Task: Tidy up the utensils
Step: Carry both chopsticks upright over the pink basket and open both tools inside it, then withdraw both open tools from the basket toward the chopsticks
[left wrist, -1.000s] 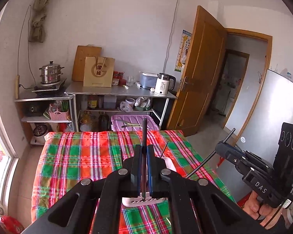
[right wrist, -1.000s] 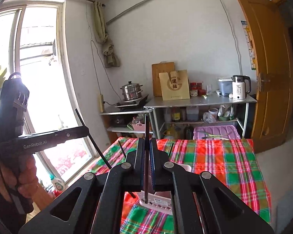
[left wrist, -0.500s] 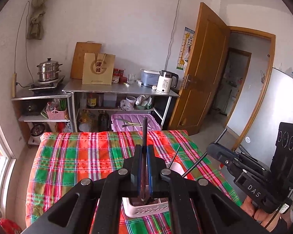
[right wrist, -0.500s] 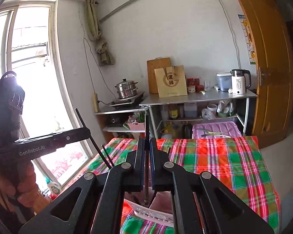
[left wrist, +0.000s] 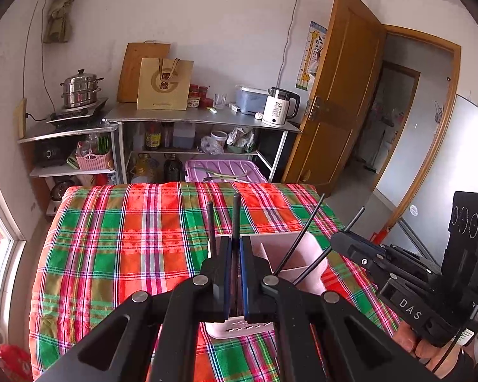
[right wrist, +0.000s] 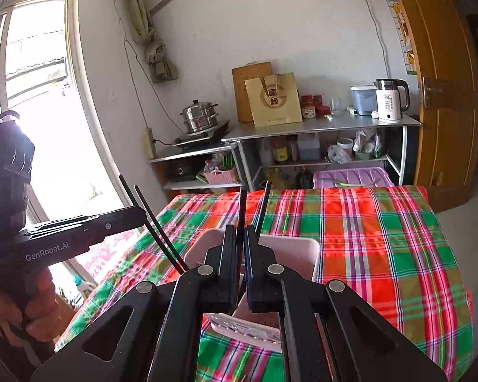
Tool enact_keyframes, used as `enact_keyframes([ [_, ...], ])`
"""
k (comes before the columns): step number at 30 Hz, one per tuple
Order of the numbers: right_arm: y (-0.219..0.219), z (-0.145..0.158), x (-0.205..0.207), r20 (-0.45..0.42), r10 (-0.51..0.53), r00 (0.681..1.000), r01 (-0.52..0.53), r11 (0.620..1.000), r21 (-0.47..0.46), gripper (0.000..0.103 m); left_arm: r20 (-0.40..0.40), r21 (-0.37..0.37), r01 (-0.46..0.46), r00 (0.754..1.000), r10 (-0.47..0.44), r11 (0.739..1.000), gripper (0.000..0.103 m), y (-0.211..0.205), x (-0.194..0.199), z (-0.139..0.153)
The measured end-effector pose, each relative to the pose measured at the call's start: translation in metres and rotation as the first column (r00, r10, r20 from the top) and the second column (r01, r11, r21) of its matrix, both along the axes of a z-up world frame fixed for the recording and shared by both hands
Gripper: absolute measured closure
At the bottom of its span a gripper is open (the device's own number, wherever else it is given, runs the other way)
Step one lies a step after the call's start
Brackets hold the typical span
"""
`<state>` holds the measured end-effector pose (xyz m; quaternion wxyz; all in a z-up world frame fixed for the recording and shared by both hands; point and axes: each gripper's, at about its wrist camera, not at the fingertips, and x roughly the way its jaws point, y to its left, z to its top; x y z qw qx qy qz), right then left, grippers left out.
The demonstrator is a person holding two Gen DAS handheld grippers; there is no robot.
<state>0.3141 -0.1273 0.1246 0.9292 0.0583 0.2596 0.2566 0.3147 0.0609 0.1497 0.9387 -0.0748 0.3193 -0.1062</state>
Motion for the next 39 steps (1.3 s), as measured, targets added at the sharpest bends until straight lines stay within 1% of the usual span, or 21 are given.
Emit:
enact_keyframes([
  [4,0.004,-0.009,0.006,-0.031,0.0,1.0,-0.001,1.0,-0.017,0.098,-0.035,0.014,-0.016,0.999,0.017,1.0,0.098,0.002,0.007,-0.012],
  [9,0.0,-0.013,0.008,-0.056,-0.005,0.998,0.004,1.0,-0.019,0.097,-0.048,0.012,-0.034,0.998,0.034,0.999,0.097,0.007,0.008,-0.017],
  [11,-0.004,-0.011,0.005,-0.053,-0.011,0.999,0.01,1.0,-0.018,0.086,-0.04,0.011,-0.041,0.998,0.041,0.999,0.091,0.01,0.005,-0.016],
  [12,-0.006,-0.009,0.001,-0.046,-0.013,0.999,0.012,1.0,-0.016,0.084,-0.03,0.006,-0.043,0.999,0.043,0.999,0.083,0.011,0.001,-0.014],
  [13,-0.009,-0.007,-0.001,-0.04,-0.013,0.999,0.013,1.0,-0.015,0.081,-0.02,-0.002,-0.043,0.999,0.043,0.999,0.077,0.013,-0.003,-0.013],
  [14,-0.011,-0.005,-0.004,-0.035,-0.013,0.999,0.013,1.0,-0.015,0.079,-0.01,-0.01,-0.042,0.999,0.042,0.999,0.076,0.014,-0.007,-0.011],
  [20,-0.027,0.007,-0.032,0.013,-0.004,1.0,0.004,1.0,-0.013,0.077,0.042,-0.018,-0.042,0.998,0.043,0.999,0.075,0.016,-0.042,-0.002],
  [23,-0.035,0.009,-0.051,0.033,-0.004,0.999,0.005,1.0,-0.02,0.077,0.073,-0.009,-0.044,0.996,0.044,0.999,0.075,0.014,-0.066,0.001],
  [26,-0.046,0.006,-0.072,0.043,0.006,0.999,-0.006,1.0,-0.016,0.077,0.089,-0.007,-0.033,0.995,0.033,0.999,0.075,0.011,-0.094,-0.003],
  [31,-0.063,-0.006,-0.105,0.037,0.02,0.999,-0.02,1.0,-0.001,0.077,0.099,-0.006,-0.008,0.995,0.009,1.0,0.075,0.003,-0.138,-0.021],
  [34,-0.072,-0.017,-0.123,0.028,0.02,0.999,-0.02,1.0,0.008,0.077,0.088,-0.004,0.004,0.996,-0.004,1.0,0.075,-0.003,-0.159,-0.036],
  [37,-0.077,-0.027,-0.14,0.029,0.015,0.999,-0.015,1.0,-0.023,0.077,0.07,-0.001,0.01,0.997,-0.01,1.0,0.075,-0.009,-0.176,-0.054],
  [39,-0.08,-0.036,-0.149,0.022,0.007,1.0,-0.005,0.999,-0.047,0.077,0.051,-0.013,0.016,0.999,-0.015,1.0,0.075,-0.012,-0.185,-0.065],
])
